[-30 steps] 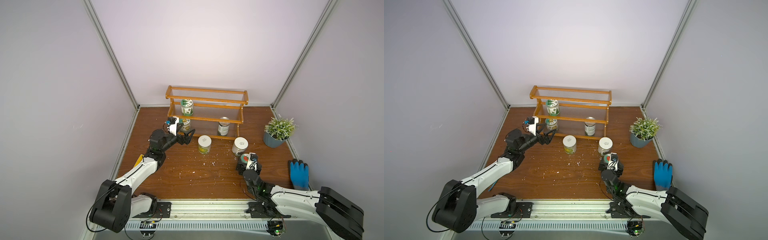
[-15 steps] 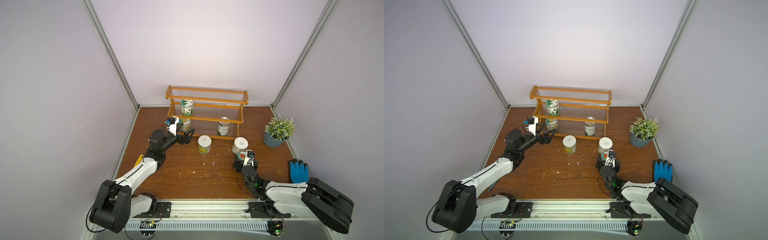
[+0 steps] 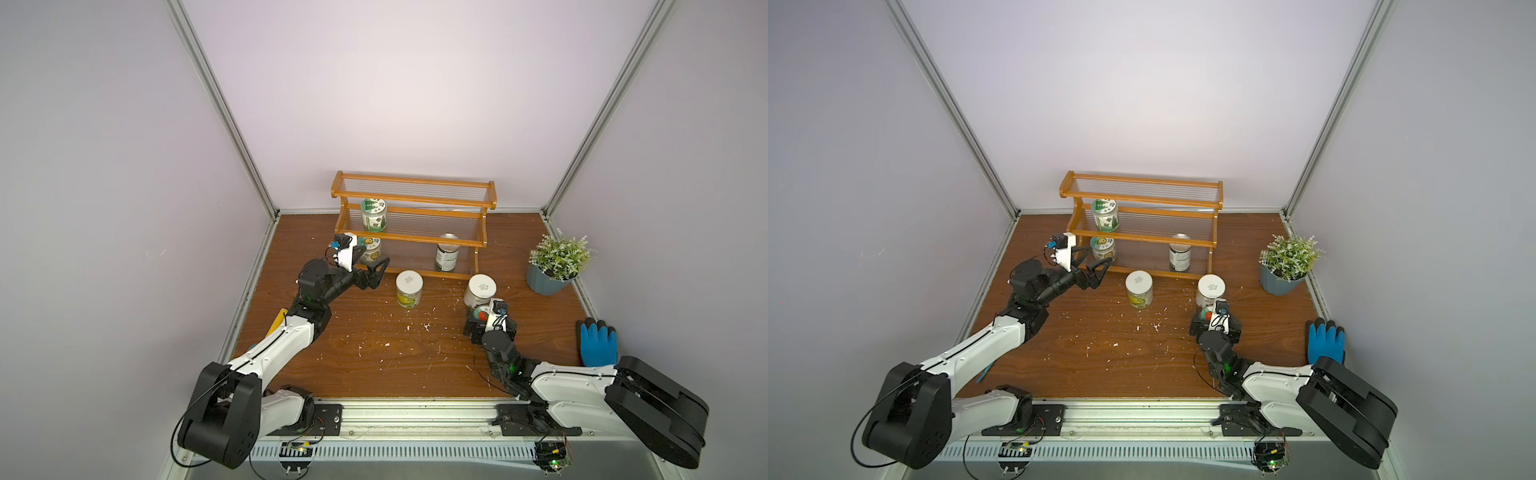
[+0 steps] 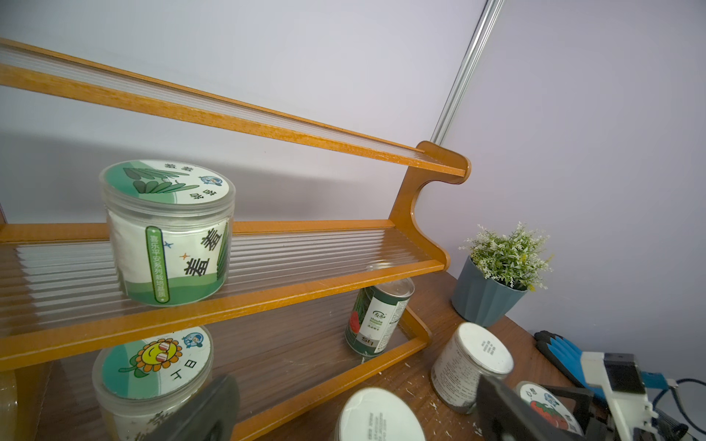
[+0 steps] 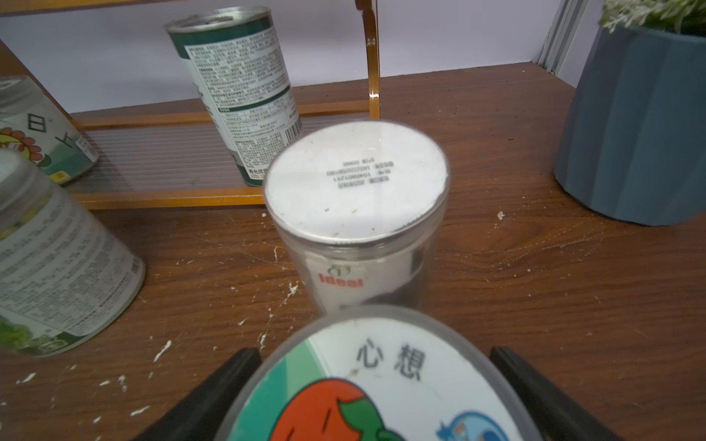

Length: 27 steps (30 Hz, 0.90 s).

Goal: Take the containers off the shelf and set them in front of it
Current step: Place the container at the center of the board.

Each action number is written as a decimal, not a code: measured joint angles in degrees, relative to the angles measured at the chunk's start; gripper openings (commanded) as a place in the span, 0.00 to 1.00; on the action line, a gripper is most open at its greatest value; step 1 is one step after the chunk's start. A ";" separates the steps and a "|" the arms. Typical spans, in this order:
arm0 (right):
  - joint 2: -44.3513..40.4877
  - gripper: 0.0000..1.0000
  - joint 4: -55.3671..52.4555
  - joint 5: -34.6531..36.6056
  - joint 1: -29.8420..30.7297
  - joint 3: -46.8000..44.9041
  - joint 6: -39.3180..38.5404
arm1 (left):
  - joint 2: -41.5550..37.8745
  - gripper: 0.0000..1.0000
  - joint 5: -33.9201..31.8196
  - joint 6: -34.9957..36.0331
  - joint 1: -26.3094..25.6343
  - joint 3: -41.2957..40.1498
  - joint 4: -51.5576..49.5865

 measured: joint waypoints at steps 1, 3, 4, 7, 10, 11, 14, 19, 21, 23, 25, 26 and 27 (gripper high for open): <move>-1.38 0.99 -0.74 0.15 0.46 0.00 -0.04 | -0.13 1.00 -0.04 0.04 0.00 0.00 0.00; -4.42 0.99 -2.60 0.68 1.27 0.09 -0.13 | -0.20 1.00 -0.13 0.07 0.00 0.00 0.00; -6.12 0.99 -3.45 1.16 1.66 0.11 -0.15 | -0.20 1.00 -0.15 0.07 0.00 0.00 0.00; -10.97 0.99 -6.38 1.97 2.34 0.22 -0.20 | -0.22 1.00 -0.15 0.07 0.00 0.00 0.00; -15.52 0.99 -9.86 2.82 2.91 0.33 -0.15 | -0.37 1.00 -0.20 0.09 0.00 -0.02 0.00; -17.20 0.99 -11.21 3.13 3.17 0.35 -0.13 | -0.46 1.00 -0.24 0.11 0.00 0.00 0.00; -21.73 0.99 -15.21 3.67 4.13 0.79 -0.20 | -0.63 1.00 -0.96 0.35 0.00 0.00 -0.22; -27.56 0.99 -19.61 3.82 5.38 3.76 -2.45 | -0.70 1.00 -5.01 1.38 0.00 0.24 -3.13; -27.54 0.99 -19.98 2.80 5.42 5.84 -3.96 | -0.33 1.00 -7.02 1.68 0.00 0.90 -4.81; -25.66 0.99 -20.24 1.62 5.40 8.85 -5.75 | 0.48 1.00 -8.94 1.90 0.02 2.16 -6.14; -22.40 0.99 -20.02 0.11 5.42 12.02 -7.67 | 1.46 1.00 -10.58 2.21 0.04 3.37 -6.73; -20.35 0.99 -19.63 -0.72 5.42 13.70 -8.72 | 2.14 1.00 -11.37 2.47 0.07 4.11 -6.91; -18.75 0.99 -19.15 -1.77 5.42 14.99 -9.55 | 2.95 1.00 -11.78 2.75 0.11 4.83 -6.91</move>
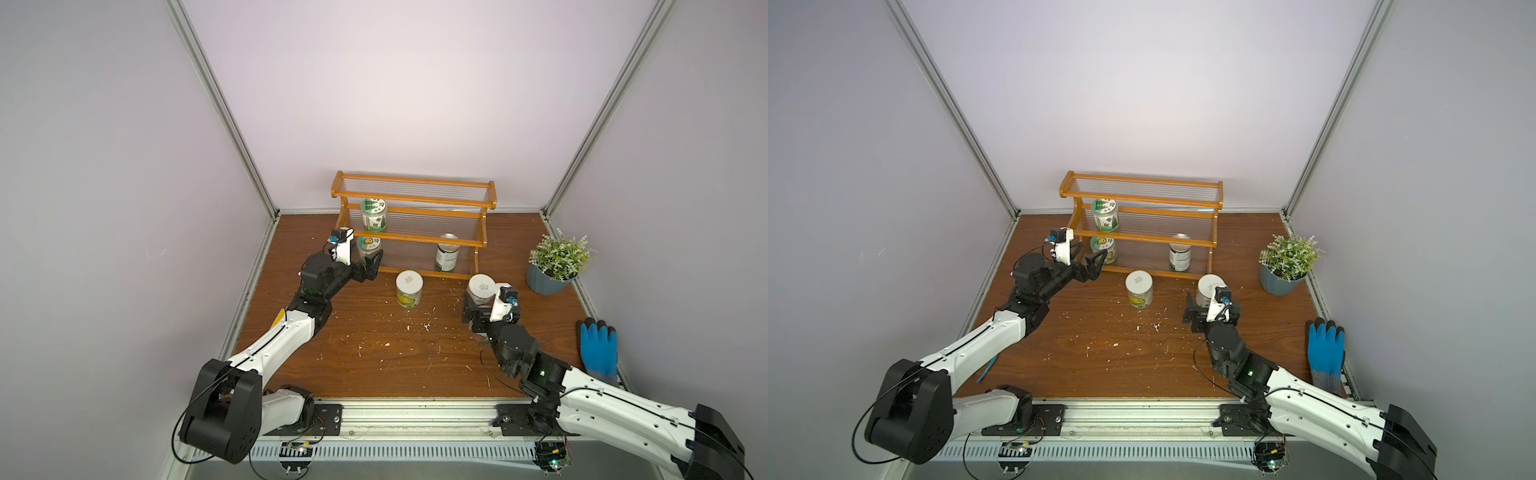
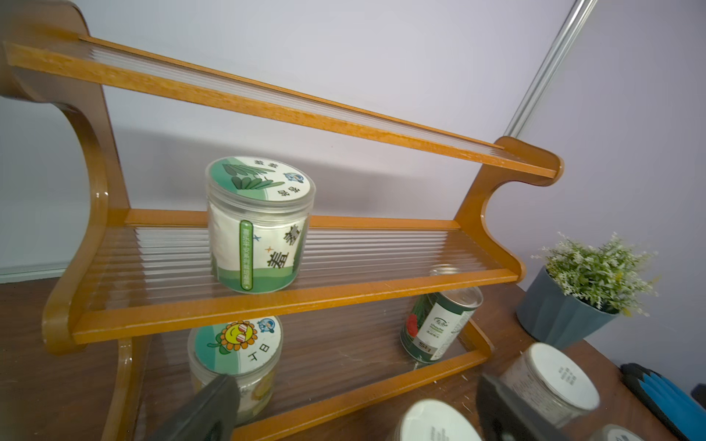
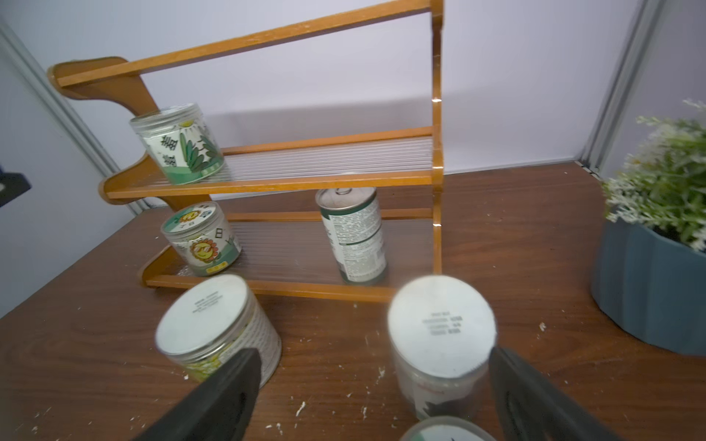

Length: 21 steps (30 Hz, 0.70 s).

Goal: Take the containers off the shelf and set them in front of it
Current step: 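Place the container at the center of the board, then pick up a container from the shelf.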

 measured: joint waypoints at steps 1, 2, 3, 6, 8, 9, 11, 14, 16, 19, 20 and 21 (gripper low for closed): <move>2.38 0.99 0.35 -0.90 0.00 1.60 -1.01 | 0.96 1.00 -0.42 0.35 0.02 0.83 0.00; 4.63 0.99 0.70 -2.10 0.00 3.10 -2.03 | 2.21 1.00 -0.98 0.79 0.02 1.81 0.00; 6.16 0.99 0.87 -3.15 0.00 4.24 -2.64 | 3.23 1.00 -1.40 1.33 0.02 2.47 0.07; 10.38 0.99 2.56 -5.77 0.00 7.48 -4.59 | 7.13 1.00 -3.15 3.50 0.04 4.66 0.26; 12.17 0.99 4.50 -6.99 0.00 8.48 -5.64 | 9.66 1.00 -4.50 5.03 0.04 5.95 0.48; 12.72 0.99 5.25 -7.45 0.00 8.72 -6.03 | 10.60 1.00 -4.98 5.55 0.04 6.45 0.59; 13.70 0.99 6.62 -8.02 0.00 8.90 -6.67 | 12.68 1.00 -6.38 6.91 0.04 7.45 1.38; 14.82 0.99 7.89 -8.83 0.00 8.98 -7.30 | 14.99 1.00 -7.89 8.35 0.04 8.81 2.89; 15.30 0.99 8.41 -8.90 0.00 9.01 -7.54 | 16.55 1.00 -8.81 9.16 0.04 10.23 3.78; 15.85 0.99 9.18 -8.98 0.00 9.01 -7.65 | 18.91 1.00 -9.64 10.25 0.04 12.59 5.16; 15.93 0.99 9.33 -9.01 -0.02 9.01 -7.67 | 19.50 1.00 -9.92 10.56 0.04 13.20 5.51; 16.02 0.99 9.46 -9.01 -0.02 9.01 -7.67 | 20.26 1.00 -10.16 10.88 0.02 13.94 5.88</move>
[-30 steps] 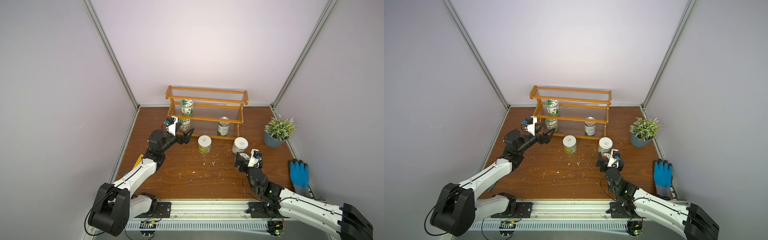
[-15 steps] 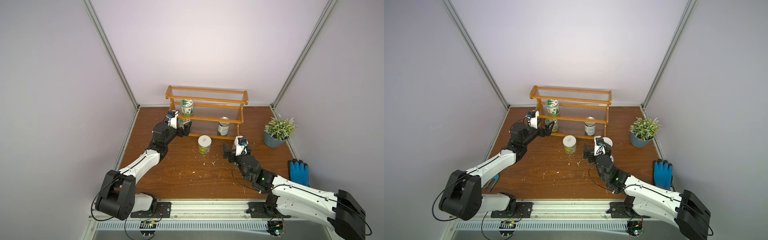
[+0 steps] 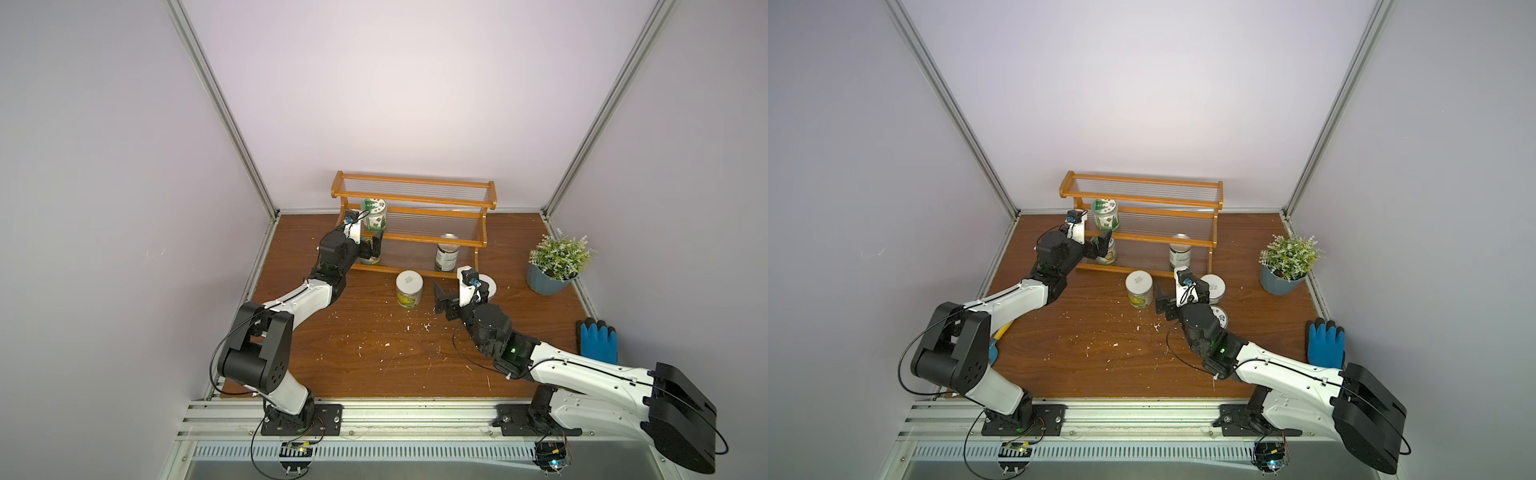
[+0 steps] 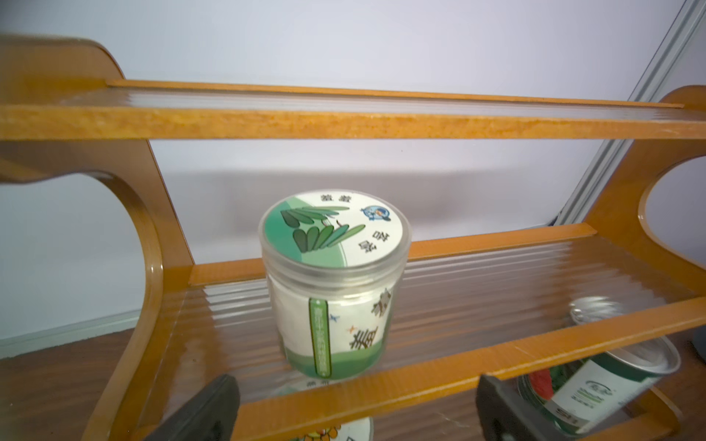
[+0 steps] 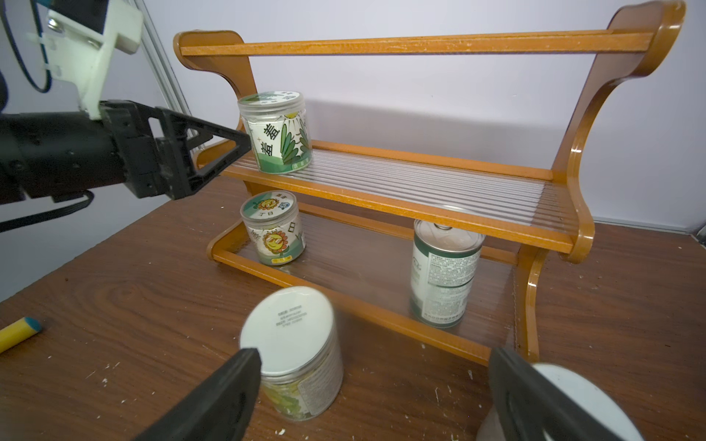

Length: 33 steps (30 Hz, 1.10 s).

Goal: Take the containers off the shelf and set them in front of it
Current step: 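Pick up a container from the shelf.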

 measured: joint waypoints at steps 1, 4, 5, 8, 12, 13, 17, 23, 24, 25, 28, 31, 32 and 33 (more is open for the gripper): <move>0.00 0.99 0.22 0.00 0.00 0.00 0.02 | 0.79 1.00 -0.33 0.46 -0.02 0.76 0.22; 0.00 0.99 1.03 0.00 -0.04 0.00 0.02 | 2.91 1.00 -1.55 1.51 -0.28 3.02 0.28; 0.00 0.99 1.16 0.00 -0.04 0.00 0.02 | 3.45 1.00 -1.81 1.75 -0.31 3.52 0.35; 0.00 0.99 1.40 0.00 -0.07 0.00 0.02 | 5.51 1.00 -2.73 2.47 -0.63 5.60 0.57; 0.00 0.99 1.53 0.00 -0.26 0.00 0.02 | 7.93 1.00 -3.91 3.37 -1.14 7.85 0.63; 0.00 0.99 1.55 0.00 -0.37 0.00 0.02 | 8.37 1.00 -4.20 3.50 -1.22 8.24 0.68; 0.00 0.99 1.57 0.00 -0.66 0.00 0.07 | 10.16 1.00 -5.42 3.85 -1.53 10.14 0.85; 0.00 0.99 1.60 -0.07 -0.98 0.00 0.24 | 12.09 1.00 -6.14 4.00 -1.84 11.89 1.46; 0.02 0.99 1.60 -0.09 -1.03 0.00 0.26 | 12.57 1.00 -6.23 4.00 -1.86 12.61 1.42; 0.04 0.99 1.60 -0.15 -1.09 0.00 0.26 | 13.22 1.00 -6.29 4.00 -1.88 13.55 1.40; 0.42 0.99 1.79 -0.35 -1.27 0.00 0.28 | 14.91 1.00 -6.51 3.96 -2.01 15.98 1.51; 0.63 0.99 1.90 -0.48 -1.29 0.00 0.28 | 16.17 1.00 -6.56 3.76 -2.12 17.57 1.44; 0.63 0.99 1.92 -0.55 -1.29 0.00 0.26 | 16.61 1.00 -6.58 3.74 -2.16 18.12 1.40; 0.63 0.99 1.95 -0.79 -1.36 0.00 0.26 | 17.07 1.00 -6.58 3.69 -2.19 18.69 1.42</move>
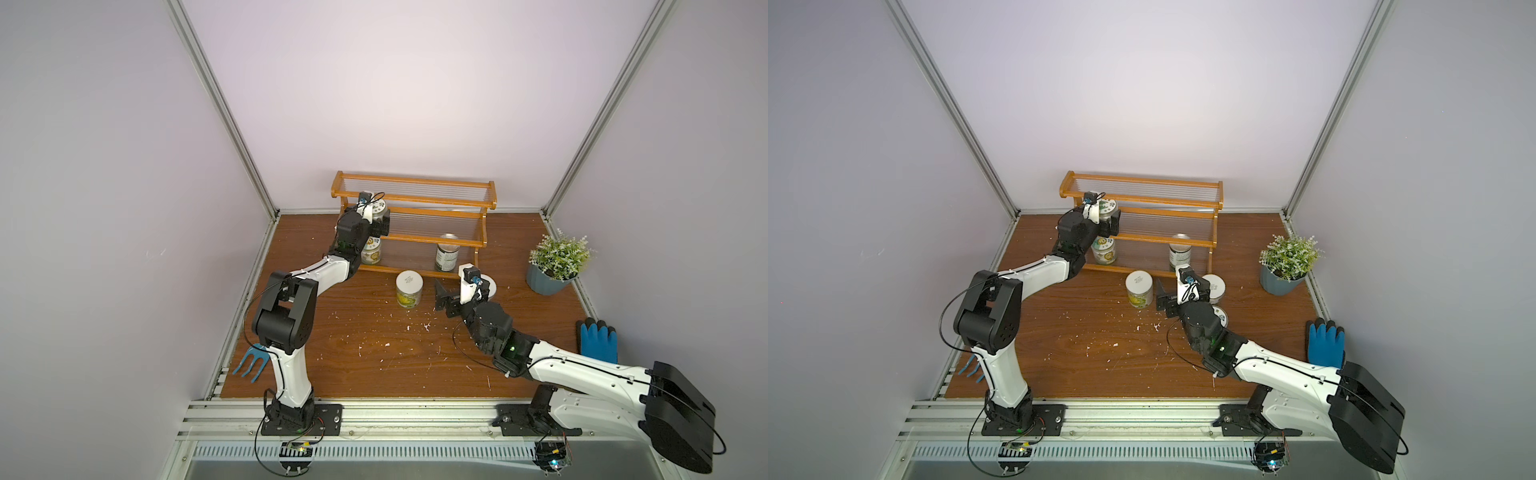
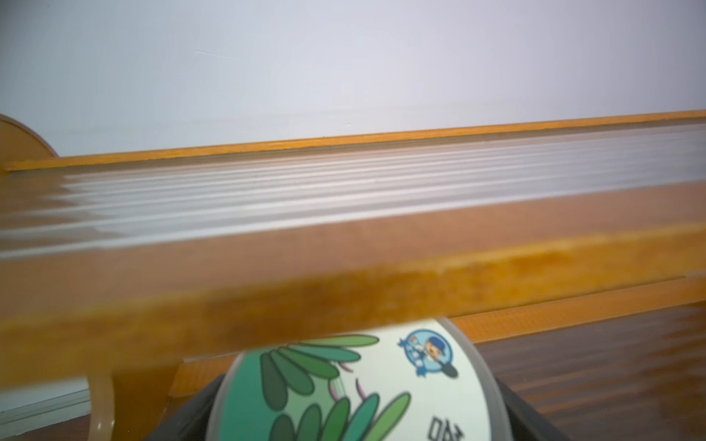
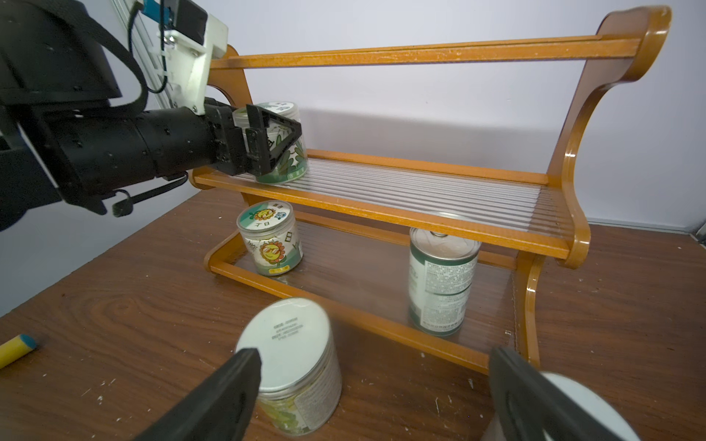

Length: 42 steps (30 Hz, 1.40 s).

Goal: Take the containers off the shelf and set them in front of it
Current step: 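Pick up a container from the shelf.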

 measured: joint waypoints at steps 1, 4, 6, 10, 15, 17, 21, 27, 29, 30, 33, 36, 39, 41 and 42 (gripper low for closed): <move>0.00 0.99 0.04 -0.13 -0.07 0.00 0.02 | 0.42 1.00 -0.02 -0.07 0.00 0.44 -0.04; 0.00 0.99 0.04 -0.46 -0.28 0.00 0.02 | 1.18 0.95 -0.09 -0.31 0.00 0.74 -0.09; 0.00 0.99 0.04 -0.50 -0.33 0.00 0.02 | 1.49 0.85 -0.13 -0.33 -0.02 0.74 -0.28; 0.00 0.99 0.04 -0.50 -0.55 0.00 0.02 | 1.49 0.72 -0.11 -0.26 -0.04 0.72 -0.17; 0.00 0.99 0.04 -0.50 -0.63 -0.02 0.07 | 1.49 0.62 -0.11 -0.26 -0.04 0.72 -0.17; 0.00 0.99 0.04 -0.50 -0.63 -0.02 0.07 | 1.46 0.61 -0.11 -0.24 -0.04 0.72 -0.22; 0.00 0.99 0.04 -0.50 -0.68 -0.02 0.07 | 0.37 0.59 -0.13 0.04 -0.31 0.09 -0.57; 0.00 0.99 0.04 -0.59 -1.11 -0.02 0.09 | -5.18 0.56 0.09 0.31 -1.22 -3.67 -2.78; 0.00 0.99 0.04 -0.68 -1.40 -0.02 0.24 | -7.26 0.56 0.15 0.26 -1.44 -5.29 -3.02; 0.00 0.99 0.04 -0.72 -1.51 -0.02 0.33 | -8.46 0.56 0.22 0.26 -1.51 -6.40 -3.02; 0.00 0.99 0.02 -0.74 -1.81 -0.02 0.52 | -11.67 0.56 0.33 0.02 -1.90 -9.57 -3.15; -0.09 0.99 -0.02 -0.74 -1.88 -0.02 0.81 | -14.71 0.56 0.33 -0.44 -2.29 -12.52 -3.87; -0.68 0.99 -0.26 -0.74 -1.88 -0.02 0.92 | -18.21 0.55 0.31 -1.07 -2.62 -16.28 -4.09; -1.29 0.99 -0.52 -0.72 -1.88 -0.02 0.94 | -20.90 0.55 0.31 -1.60 -2.97 -19.21 -4.11; -1.68 0.99 -0.63 -0.74 -1.88 -0.02 0.96 | -22.34 0.55 0.28 -1.64 -3.26 -20.72 -4.22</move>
